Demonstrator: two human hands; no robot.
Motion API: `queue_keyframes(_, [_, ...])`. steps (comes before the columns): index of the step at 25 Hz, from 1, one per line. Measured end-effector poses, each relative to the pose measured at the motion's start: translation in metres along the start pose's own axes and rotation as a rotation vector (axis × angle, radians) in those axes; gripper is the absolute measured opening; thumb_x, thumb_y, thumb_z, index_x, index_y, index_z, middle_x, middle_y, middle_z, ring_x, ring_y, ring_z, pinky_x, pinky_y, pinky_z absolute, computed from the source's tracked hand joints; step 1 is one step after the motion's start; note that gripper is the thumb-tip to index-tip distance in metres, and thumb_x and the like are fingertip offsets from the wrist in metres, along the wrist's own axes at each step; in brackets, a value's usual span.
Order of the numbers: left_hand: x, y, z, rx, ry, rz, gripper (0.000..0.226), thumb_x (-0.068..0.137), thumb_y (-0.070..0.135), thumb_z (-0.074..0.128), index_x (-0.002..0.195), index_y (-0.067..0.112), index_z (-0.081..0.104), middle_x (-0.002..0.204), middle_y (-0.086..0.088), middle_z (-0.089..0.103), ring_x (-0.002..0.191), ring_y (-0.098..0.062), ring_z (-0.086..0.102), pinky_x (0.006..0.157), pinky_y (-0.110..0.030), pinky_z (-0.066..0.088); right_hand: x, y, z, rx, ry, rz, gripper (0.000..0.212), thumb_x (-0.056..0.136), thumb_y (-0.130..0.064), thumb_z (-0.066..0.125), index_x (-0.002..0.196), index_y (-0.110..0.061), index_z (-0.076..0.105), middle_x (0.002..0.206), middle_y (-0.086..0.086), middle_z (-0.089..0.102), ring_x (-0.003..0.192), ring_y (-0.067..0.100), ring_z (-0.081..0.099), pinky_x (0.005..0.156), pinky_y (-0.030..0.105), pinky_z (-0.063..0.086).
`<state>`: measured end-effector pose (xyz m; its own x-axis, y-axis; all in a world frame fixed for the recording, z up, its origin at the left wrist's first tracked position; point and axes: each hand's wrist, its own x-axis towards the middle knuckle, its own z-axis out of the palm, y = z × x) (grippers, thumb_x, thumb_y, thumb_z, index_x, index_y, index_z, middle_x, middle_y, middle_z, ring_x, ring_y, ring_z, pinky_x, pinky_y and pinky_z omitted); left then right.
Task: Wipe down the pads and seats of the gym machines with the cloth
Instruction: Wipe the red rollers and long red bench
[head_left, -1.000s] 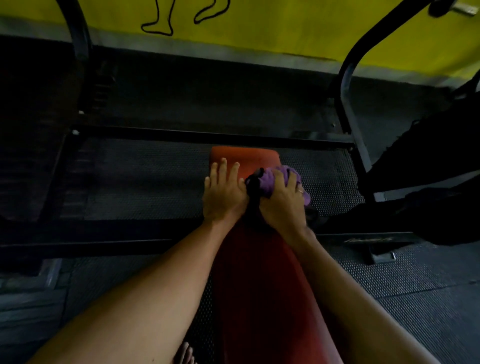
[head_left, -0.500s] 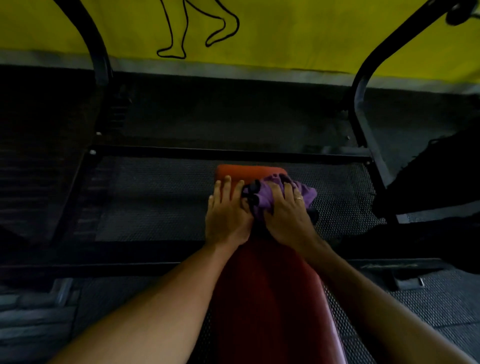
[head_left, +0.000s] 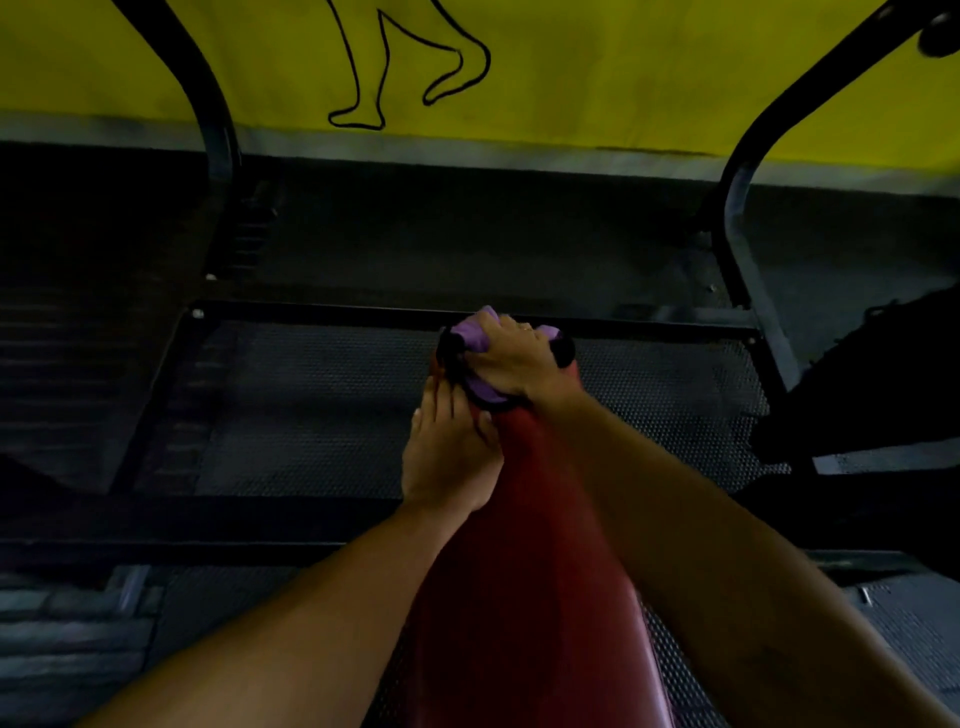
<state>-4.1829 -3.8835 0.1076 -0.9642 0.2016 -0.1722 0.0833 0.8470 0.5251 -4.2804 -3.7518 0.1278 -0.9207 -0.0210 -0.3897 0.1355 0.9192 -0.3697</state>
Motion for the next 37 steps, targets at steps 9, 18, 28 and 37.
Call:
queue_keyframes(9, [0.001, 0.006, -0.007, 0.065, -0.060, -0.063, 0.064, 0.105, 0.046, 0.022, 0.160, 0.020, 0.001, 0.168, 0.003, -0.007, 0.153, -0.014, -0.014, 0.127, -0.041, 0.010, -0.004, 0.049, 0.001, 0.034, 0.159, 0.256, 0.069, 0.089, -0.062, 0.059, 0.144, -0.028, 0.036, 0.143, 0.011, 0.046, 0.131, 0.040, 0.045, 0.108, 0.059, 0.037])
queue_keyframes(18, [0.001, 0.005, -0.008, 0.047, -0.089, -0.052, 0.059, 0.107, 0.035, 0.023, 0.160, 0.020, 0.005, 0.169, 0.003, -0.005, 0.154, -0.015, -0.012, 0.127, -0.040, 0.008, -0.125, 0.050, 0.040, 0.078, 0.236, 0.054, 0.076, 0.097, -0.051, 0.051, 0.160, -0.021, 0.020, 0.167, 0.010, 0.017, 0.155, 0.031, 0.011, 0.126, 0.046, 0.007])
queue_keyframes(28, [0.001, 0.000, -0.010, 0.069, -0.132, -0.045, 0.066, 0.106, 0.040, 0.033, 0.161, 0.019, 0.003, 0.168, 0.001, -0.007, 0.154, -0.021, -0.011, 0.124, -0.046, 0.013, -0.148, 0.029, 0.044, 0.090, 0.273, 0.155, 0.074, 0.094, -0.045, 0.059, 0.157, -0.022, 0.027, 0.166, 0.012, 0.020, 0.153, 0.038, 0.016, 0.124, 0.049, 0.015])
queue_keyframes(37, [-0.043, 0.012, -0.018, -0.182, -0.075, -0.268, 0.056, 0.107, 0.044, 0.025, 0.160, 0.033, 0.008, 0.169, -0.004, -0.003, 0.153, -0.029, 0.014, 0.112, -0.055, 0.035, -0.105, 0.014, 0.017, 0.083, 0.201, 0.249, 0.071, 0.095, -0.042, 0.057, 0.156, -0.016, 0.032, 0.160, 0.019, 0.029, 0.147, 0.040, 0.027, 0.120, 0.051, 0.021])
